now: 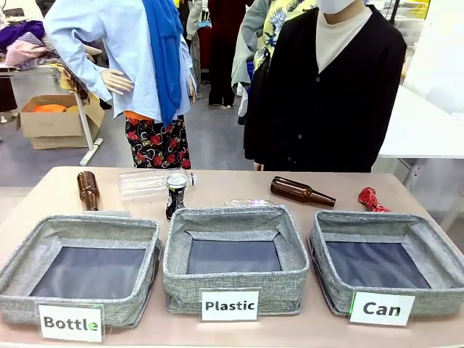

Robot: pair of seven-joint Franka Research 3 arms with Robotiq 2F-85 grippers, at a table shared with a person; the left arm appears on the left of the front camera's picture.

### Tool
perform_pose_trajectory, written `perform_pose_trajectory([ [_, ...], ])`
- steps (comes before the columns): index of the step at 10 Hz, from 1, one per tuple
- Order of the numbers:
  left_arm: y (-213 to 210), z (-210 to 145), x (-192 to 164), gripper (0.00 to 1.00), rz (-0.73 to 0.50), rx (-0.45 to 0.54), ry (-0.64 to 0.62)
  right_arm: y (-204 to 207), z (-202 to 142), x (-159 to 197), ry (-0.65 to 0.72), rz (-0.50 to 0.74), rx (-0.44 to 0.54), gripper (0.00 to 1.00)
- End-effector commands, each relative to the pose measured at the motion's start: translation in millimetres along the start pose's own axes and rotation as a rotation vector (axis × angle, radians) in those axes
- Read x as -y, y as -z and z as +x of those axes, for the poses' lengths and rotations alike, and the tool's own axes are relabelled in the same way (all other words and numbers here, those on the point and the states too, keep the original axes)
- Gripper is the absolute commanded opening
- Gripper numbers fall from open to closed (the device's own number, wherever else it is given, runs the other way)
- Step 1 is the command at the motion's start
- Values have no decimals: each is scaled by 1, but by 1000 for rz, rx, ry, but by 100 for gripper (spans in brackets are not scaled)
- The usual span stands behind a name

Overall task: Sort the can waste into the basket.
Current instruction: Pick up the can waste from the table and place it in the right Fabric basket.

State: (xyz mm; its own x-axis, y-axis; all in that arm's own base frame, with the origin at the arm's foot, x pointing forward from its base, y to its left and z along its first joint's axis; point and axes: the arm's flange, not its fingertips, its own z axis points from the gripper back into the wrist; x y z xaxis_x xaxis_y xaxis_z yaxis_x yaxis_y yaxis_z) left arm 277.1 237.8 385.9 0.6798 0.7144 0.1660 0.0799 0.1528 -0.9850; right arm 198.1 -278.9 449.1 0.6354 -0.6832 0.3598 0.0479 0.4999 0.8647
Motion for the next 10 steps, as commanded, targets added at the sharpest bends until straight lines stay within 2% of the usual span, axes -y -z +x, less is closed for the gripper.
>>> perform_pose_trajectory([
  [1, 0, 0, 0, 100, -3, -15, 27, 0, -1, 7, 6, -13, 0, 100],
  [3, 0, 0, 0, 100, -3, -15, 27, 59, 13, -73, -138, -379, 22, 100],
  [4, 0, 0, 0, 100, -3, -15, 27, 94, 19, -106, -252, -493, -1, 100],
  [5, 0, 0, 0, 100, -3, -15, 27, 140, 22, -131, -337, -653, -26, 100],
  [7, 0, 0, 0, 100, -3, -15, 27, 206, 12, -150, -433, -852, -39, 100],
  [8, 0, 0, 0, 100, -3, -15, 27, 214, 9, -152, -457, -851, 0, 100],
  [9, 0, 0, 0, 100, -3, -15, 27, 195, 7, -155, -450, -671, 15, 100],
  [10, 0, 0, 0, 100, -3, -15, 27, 195, 7, -155, -450, -671, 15, 100],
])
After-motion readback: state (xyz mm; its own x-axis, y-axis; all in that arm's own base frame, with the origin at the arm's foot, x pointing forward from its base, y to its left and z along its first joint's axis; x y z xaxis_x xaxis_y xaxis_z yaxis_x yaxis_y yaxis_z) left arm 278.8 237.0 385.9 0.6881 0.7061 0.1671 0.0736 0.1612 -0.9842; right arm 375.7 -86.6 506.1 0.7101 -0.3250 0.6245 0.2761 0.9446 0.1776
